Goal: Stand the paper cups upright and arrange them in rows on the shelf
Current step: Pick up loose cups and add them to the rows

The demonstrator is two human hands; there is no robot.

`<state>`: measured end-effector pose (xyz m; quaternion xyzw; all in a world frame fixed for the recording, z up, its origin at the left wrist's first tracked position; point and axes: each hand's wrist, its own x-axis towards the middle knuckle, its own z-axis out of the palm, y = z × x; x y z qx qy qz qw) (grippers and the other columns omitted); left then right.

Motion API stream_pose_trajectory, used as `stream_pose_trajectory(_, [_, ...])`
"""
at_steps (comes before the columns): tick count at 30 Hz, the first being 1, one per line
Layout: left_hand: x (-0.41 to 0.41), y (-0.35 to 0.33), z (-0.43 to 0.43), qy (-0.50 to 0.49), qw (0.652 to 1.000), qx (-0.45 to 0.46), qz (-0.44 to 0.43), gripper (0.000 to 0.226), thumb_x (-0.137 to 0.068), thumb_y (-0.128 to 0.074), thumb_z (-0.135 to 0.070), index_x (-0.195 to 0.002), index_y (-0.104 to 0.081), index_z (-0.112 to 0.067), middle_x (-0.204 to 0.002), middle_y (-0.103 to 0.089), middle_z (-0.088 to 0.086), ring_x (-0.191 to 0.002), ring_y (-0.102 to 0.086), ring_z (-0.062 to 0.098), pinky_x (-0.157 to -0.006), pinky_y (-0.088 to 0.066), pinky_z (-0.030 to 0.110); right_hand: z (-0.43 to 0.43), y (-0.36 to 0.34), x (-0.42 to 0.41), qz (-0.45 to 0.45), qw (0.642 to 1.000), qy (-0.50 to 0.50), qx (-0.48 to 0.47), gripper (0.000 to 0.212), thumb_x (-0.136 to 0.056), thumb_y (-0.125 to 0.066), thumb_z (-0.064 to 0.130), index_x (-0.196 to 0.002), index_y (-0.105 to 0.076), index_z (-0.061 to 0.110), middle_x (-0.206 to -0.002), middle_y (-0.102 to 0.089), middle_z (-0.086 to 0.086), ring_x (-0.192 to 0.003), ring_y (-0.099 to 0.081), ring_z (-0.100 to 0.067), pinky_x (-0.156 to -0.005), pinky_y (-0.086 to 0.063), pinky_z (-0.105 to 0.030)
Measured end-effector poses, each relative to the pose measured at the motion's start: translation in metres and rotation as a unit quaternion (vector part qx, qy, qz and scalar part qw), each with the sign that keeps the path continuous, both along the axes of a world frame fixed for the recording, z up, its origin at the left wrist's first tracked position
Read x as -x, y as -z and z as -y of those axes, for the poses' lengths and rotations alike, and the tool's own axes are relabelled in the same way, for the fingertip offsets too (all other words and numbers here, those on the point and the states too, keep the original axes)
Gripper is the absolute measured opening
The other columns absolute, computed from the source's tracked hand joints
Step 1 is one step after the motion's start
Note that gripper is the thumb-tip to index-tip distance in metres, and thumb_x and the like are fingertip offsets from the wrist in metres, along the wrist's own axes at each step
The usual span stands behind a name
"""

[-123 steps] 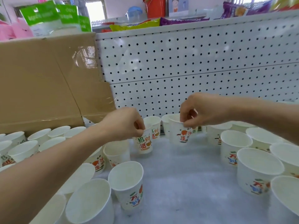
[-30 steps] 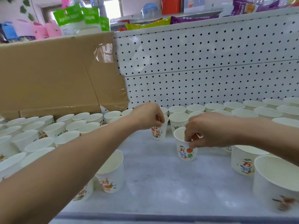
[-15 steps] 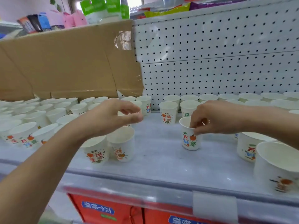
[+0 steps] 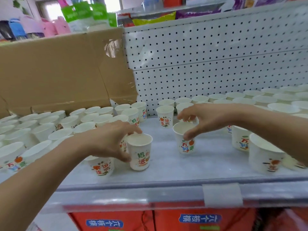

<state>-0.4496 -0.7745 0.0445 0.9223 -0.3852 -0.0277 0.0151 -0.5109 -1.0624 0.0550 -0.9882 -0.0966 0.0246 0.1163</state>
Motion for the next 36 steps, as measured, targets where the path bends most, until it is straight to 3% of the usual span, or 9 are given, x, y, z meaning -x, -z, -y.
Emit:
stream_pose_trajectory(2, [0.001, 0.003, 0.006, 0.01, 1.0, -0.011, -0.008, 0.087, -0.066, -0.08, -0.055, -0.14, -0.036, -0.041, -0.133, -0.038, -0.027, -0.127, -0.034, 0.0, -0.107, -0.027, 0.022, -0.003, 0.007, -0.001, 0.002, 1.0, 0.015, -0.002, 0.071, -0.072, -0.074, 0.054, -0.134, -0.049, 0.032, -0.123, -0.054, 0.013, -0.107, -0.053, -0.01, -0.091, -0.044, -0.027])
stream_pose_trajectory(5, [0.005, 0.008, 0.018, 0.031, 0.999, 0.012, -0.022, 0.079, -0.061, -0.069, -0.075, -0.129, -0.048, -0.04, -0.127, -0.049, -0.025, -0.115, -0.046, 0.001, -0.102, -0.038, 0.03, -0.005, 0.014, 0.0, 0.011, 0.999, 0.032, -0.013, 0.067, -0.073, -0.075, 0.05, -0.132, -0.049, 0.033, -0.121, -0.053, 0.012, -0.105, -0.052, -0.009, -0.084, -0.042, -0.024])
stream_pose_trajectory(9, [0.014, 0.015, 0.034, 0.021, 0.999, 0.018, 0.019, 0.093, -0.061, -0.061, -0.082, -0.138, -0.042, -0.035, -0.132, -0.051, -0.019, -0.102, -0.047, 0.0, -0.096, -0.038, 0.03, -0.006, 0.015, 0.0, 0.015, 0.999, 0.031, -0.003, 0.067, -0.073, -0.076, 0.047, -0.131, -0.047, 0.034, -0.116, -0.052, 0.014, -0.102, -0.051, -0.009, -0.081, -0.041, -0.024])
stream_pose_trajectory(15, [0.014, 0.014, 0.058, 0.035, 0.998, 0.048, 0.006, 0.07, -0.071, -0.073, -0.06, -0.132, -0.049, -0.033, -0.113, -0.055, -0.018, -0.09, -0.047, 0.003, -0.08, -0.04, 0.023, 0.003, 0.009, 0.003, 0.018, 0.999, 0.028, 0.036, 0.063, -0.075, -0.073, 0.043, -0.131, -0.045, 0.033, -0.117, -0.05, 0.013, -0.105, -0.05, -0.01, -0.088, -0.046, -0.03])
stream_pose_trajectory(21, [0.002, 0.025, 0.096, 0.016, 0.983, 0.179, 0.025, 0.051, -0.073, -0.075, -0.054, -0.116, -0.063, -0.03, -0.099, -0.057, -0.017, -0.08, -0.056, 0.0, -0.071, -0.046, 0.024, 0.038, -0.002, 0.011, 0.005, 0.996, 0.075, 0.057, 0.067, -0.074, -0.074, 0.048, -0.132, -0.046, 0.033, -0.118, -0.055, 0.011, -0.102, -0.054, -0.012, -0.08, -0.045, -0.026])
stream_pose_trajectory(26, [0.006, 0.042, 0.107, 0.01, 0.971, 0.239, 0.02, 0.036, -0.08, -0.073, -0.045, -0.112, -0.067, -0.03, -0.096, -0.057, -0.017, -0.078, -0.056, 0.002, -0.074, -0.05, 0.024, 0.051, -0.002, 0.014, -0.005, 0.995, 0.07, 0.075, 0.072, -0.07, -0.077, 0.053, -0.133, -0.047, 0.032, -0.126, -0.056, 0.008, -0.108, -0.054, -0.013, -0.091, -0.047, -0.03])
stream_pose_trajectory(28, [0.005, 0.044, 0.108, 0.011, 0.97, 0.243, 0.015, 0.042, -0.078, -0.075, -0.045, -0.117, -0.063, -0.034, -0.106, -0.056, -0.015, -0.083, -0.055, 0.002, -0.077, -0.049, 0.022, 0.053, -0.002, 0.013, -0.012, 0.995, 0.065, 0.07, 0.077, -0.069, -0.077, 0.054, -0.135, -0.045, 0.032, -0.127, -0.054, 0.008, -0.111, -0.053, -0.012, -0.093, -0.046, -0.03])
stream_pose_trajectory(32, [0.001, 0.041, 0.117, -0.003, 0.962, 0.271, -0.025, 0.081, -0.066, -0.082, -0.048, -0.136, -0.043, -0.036, -0.128, -0.046, -0.015, -0.1, -0.052, 0.0, -0.084, -0.042, 0.02, 0.059, -0.002, 0.006, -0.033, 0.997, 0.057, 0.039, 0.08, -0.069, -0.078, 0.054, -0.137, -0.042, 0.034, -0.129, -0.054, 0.009, -0.111, -0.053, -0.011, -0.091, -0.045, -0.028])
stream_pose_trajectory(36, [-0.006, 0.039, 0.137, -0.01, 0.957, 0.284, -0.052, 0.102, -0.063, -0.086, -0.045, -0.147, -0.03, -0.03, -0.144, -0.039, -0.008, -0.121, -0.046, 0.009, -0.102, -0.041, 0.03, 0.063, -0.002, 0.001, -0.039, 0.997, 0.056, 0.03, 0.076, -0.07, -0.079, 0.051, -0.136, -0.043, 0.036, -0.124, -0.055, 0.01, -0.106, -0.055, -0.011, -0.081, -0.044, -0.023])
